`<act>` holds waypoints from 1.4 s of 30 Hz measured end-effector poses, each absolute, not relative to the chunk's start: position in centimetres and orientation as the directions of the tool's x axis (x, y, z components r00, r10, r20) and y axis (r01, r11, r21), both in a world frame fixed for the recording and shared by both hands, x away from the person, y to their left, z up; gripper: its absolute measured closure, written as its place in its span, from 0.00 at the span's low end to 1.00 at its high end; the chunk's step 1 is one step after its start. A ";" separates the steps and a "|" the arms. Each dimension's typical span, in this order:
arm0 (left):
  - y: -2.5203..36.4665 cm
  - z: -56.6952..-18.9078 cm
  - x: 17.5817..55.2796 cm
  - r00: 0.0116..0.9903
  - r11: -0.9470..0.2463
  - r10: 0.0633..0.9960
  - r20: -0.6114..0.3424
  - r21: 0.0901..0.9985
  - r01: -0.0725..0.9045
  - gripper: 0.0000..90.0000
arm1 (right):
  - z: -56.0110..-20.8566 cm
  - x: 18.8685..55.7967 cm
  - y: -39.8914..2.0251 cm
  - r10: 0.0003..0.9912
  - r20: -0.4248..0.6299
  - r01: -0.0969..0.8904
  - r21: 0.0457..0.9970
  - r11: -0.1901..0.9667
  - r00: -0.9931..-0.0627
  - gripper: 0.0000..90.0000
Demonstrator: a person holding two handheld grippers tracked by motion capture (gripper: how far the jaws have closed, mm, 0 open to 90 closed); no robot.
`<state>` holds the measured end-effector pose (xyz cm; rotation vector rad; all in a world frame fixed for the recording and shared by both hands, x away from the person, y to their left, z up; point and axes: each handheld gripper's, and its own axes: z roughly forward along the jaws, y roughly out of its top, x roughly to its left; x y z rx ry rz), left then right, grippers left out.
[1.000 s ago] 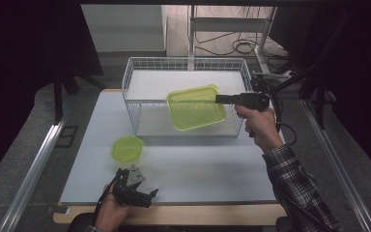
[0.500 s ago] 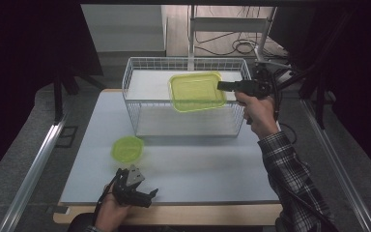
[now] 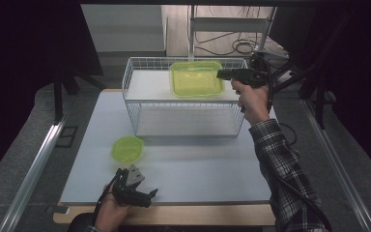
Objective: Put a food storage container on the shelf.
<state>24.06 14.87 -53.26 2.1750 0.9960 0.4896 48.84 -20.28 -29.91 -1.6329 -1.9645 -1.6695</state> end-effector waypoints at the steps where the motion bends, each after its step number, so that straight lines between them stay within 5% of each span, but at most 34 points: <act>1: 14.9 -53.3 24.1 0.635 -0.471 0.770 0.052 0.718 0.512 0.02 | -30.0 49.0 -20.1 0.646 0.638 0.736 0.656 -0.169 -0.420 0.89; 17: 15.0 -53.2 24.1 0.635 -0.470 0.770 0.052 0.720 0.510 0.02 | -30.6 50.3 -18.5 0.711 0.582 0.722 0.675 -0.153 -0.394 0.88; 28: 14.9 -53.3 24.1 0.636 -0.470 0.770 0.050 0.720 0.511 0.02 | -31.4 50.7 -18.2 0.789 0.472 0.699 0.711 -0.078 -0.393 0.77; 42: 15.0 -53.2 24.0 0.636 -0.464 0.770 0.047 0.726 0.508 0.02 | -30.3 50.0 -18.0 0.800 0.356 0.635 0.772 0.039 -0.482 0.41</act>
